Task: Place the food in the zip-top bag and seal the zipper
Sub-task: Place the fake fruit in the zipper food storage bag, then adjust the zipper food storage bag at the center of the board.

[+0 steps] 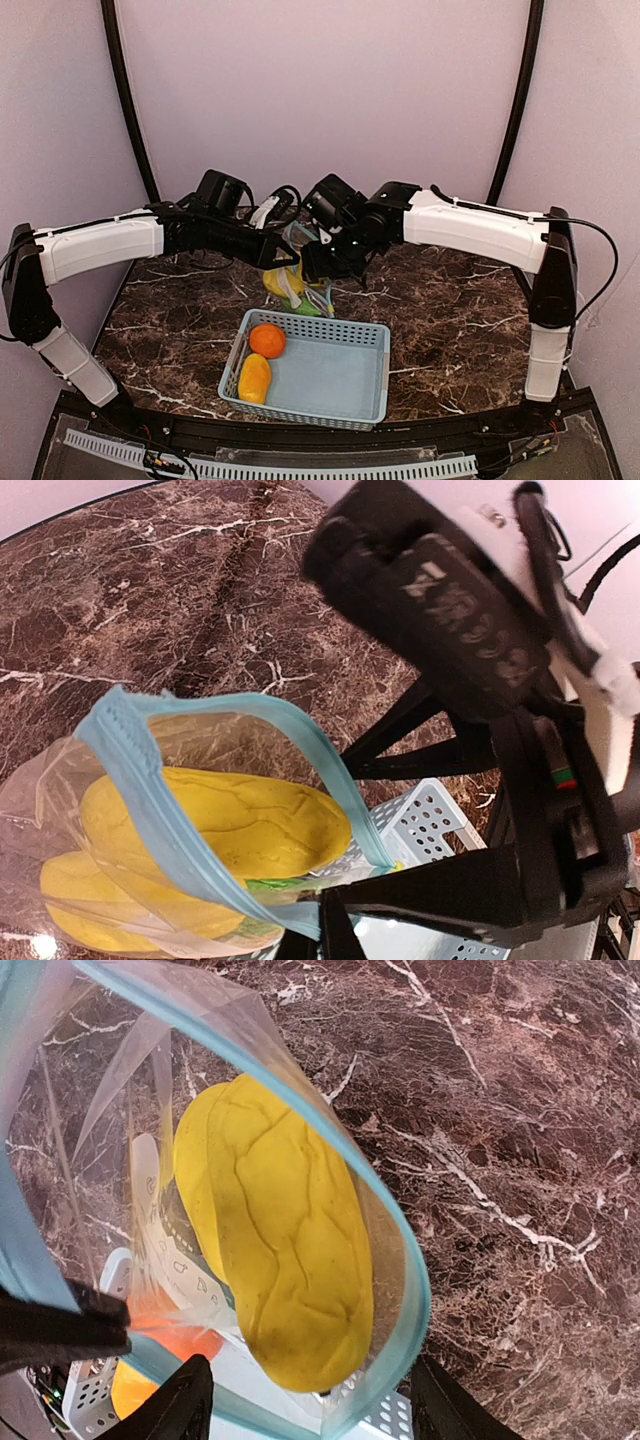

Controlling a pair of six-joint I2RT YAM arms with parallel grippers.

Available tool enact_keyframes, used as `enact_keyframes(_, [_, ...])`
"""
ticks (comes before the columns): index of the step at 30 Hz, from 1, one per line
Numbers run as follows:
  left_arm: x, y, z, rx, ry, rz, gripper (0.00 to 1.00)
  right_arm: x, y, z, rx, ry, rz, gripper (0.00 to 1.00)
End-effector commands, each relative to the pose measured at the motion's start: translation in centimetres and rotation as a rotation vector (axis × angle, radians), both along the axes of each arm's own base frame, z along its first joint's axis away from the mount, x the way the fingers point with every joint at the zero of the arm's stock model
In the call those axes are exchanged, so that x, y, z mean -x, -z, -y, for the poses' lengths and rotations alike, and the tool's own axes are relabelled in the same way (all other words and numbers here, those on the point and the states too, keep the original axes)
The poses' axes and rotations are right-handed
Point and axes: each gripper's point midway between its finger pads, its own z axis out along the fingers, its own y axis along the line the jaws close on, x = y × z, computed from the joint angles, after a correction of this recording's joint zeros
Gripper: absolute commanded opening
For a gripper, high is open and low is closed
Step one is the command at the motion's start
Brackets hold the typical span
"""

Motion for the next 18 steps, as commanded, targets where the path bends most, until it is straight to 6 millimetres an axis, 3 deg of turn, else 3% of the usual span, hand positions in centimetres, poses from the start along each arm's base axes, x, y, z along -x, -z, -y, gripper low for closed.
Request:
enact_keyframes(1, [-0.2,-1.0,-0.5,-0.008,-0.019,0.021,0.01,-0.1,-3.1,1.1,-0.07,0.014,0.068,0.66])
enact_keyframes(7, [-0.3,-1.5,-0.6,0.013,-0.011,0.022,0.01,0.0,-2.4,2.6,-0.049,0.053,0.087,0.67])
enact_keyframes(18, [0.0,-1.9,-0.4,0.025,0.003,0.027,0.01,-2.3,-2.6,2.2,-0.056,0.056,0.15,0.55])
